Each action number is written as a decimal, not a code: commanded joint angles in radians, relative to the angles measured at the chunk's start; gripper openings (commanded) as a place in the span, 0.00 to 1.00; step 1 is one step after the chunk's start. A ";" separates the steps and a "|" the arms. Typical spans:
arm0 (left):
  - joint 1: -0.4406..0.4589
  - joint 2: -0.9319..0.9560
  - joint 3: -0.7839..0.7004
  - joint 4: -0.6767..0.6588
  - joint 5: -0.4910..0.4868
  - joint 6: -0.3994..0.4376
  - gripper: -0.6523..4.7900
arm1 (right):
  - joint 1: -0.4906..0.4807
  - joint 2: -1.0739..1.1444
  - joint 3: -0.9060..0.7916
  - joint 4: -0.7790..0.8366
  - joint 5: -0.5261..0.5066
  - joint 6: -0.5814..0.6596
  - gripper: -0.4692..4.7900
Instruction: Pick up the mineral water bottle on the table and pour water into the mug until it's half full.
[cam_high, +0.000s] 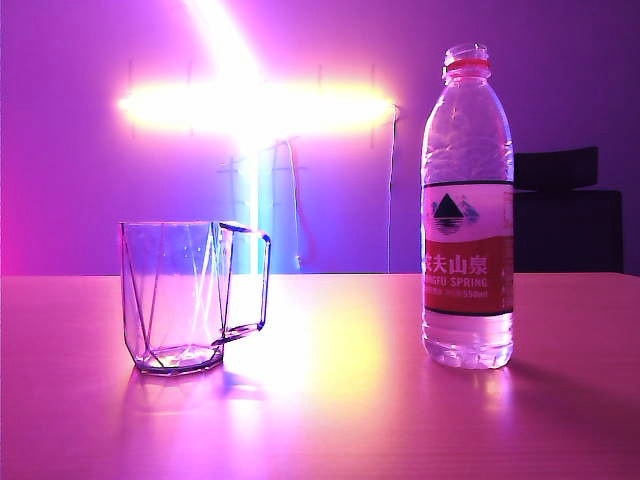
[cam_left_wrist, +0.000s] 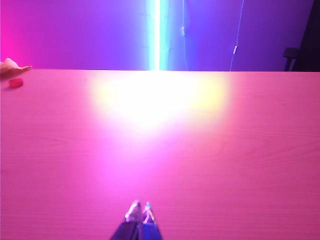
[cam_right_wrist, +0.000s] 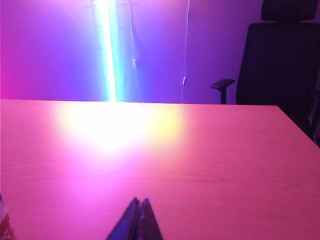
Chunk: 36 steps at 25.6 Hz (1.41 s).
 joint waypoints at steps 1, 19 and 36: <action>-0.001 0.001 0.004 0.009 0.003 -0.003 0.12 | 0.001 -0.002 -0.005 0.016 -0.001 -0.003 0.09; -0.653 0.106 0.004 0.009 -0.040 -0.003 0.12 | 0.003 0.010 0.078 -0.023 -0.290 0.322 0.09; -0.710 0.143 0.004 0.009 -0.041 -0.003 0.12 | 0.325 0.579 0.222 0.036 -0.231 0.047 1.00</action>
